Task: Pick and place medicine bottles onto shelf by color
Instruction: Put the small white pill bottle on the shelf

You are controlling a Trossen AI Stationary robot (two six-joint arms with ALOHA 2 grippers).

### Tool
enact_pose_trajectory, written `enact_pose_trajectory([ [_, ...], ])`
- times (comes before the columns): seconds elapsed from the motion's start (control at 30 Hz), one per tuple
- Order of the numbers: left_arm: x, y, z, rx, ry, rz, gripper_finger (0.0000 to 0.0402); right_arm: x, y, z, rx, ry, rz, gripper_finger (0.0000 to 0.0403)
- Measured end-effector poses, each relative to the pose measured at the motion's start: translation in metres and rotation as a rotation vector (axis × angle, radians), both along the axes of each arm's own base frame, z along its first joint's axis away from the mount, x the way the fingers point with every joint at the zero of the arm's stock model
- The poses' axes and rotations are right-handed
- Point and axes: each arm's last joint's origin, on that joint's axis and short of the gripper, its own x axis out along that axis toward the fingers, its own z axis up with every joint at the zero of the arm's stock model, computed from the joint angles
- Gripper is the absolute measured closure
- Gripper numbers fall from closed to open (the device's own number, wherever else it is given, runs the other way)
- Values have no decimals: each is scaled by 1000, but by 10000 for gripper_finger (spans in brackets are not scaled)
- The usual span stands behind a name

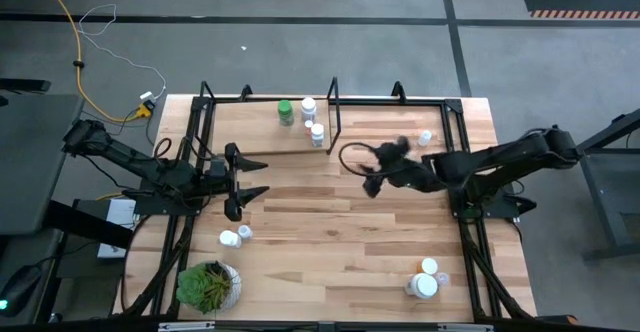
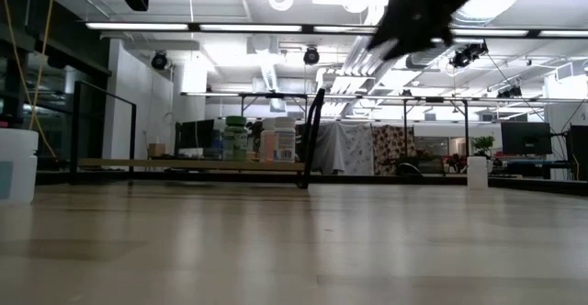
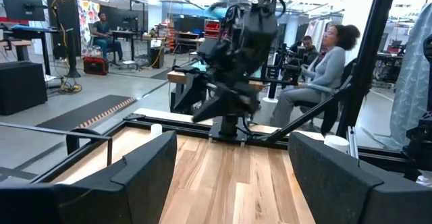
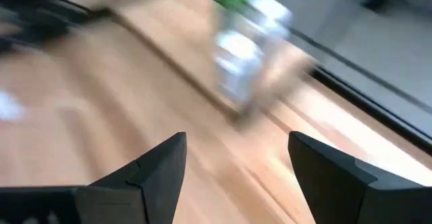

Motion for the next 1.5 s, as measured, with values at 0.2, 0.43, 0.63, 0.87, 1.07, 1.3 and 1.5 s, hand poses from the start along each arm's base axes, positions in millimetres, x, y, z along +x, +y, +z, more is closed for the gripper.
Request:
enact_pose_trajectory([
  [0.2,0,0,0,0,0,0,126,-35,-19,-11,135,158,-405,151],
  [0.43,0,0,-1,2,8,0,126,-67,-53,-67,220,226,-761,151],
  [0.63,0,0,-1,2,8,0,126,-88,-80,-93,214,209,-986,151],
  [0.87,0,0,-1,2,7,0,126,-85,-100,-104,178,83,-1006,151],
  [1.07,0,0,-1,1,7,0,126,-94,-112,-111,149,45,-1098,151],
  [1.3,0,0,-1,2,7,0,126,-100,-119,-121,164,-11,-1142,151],
  [1.5,0,0,-1,1,7,-1,126,-106,-123,-132,194,-63,-1167,151],
])
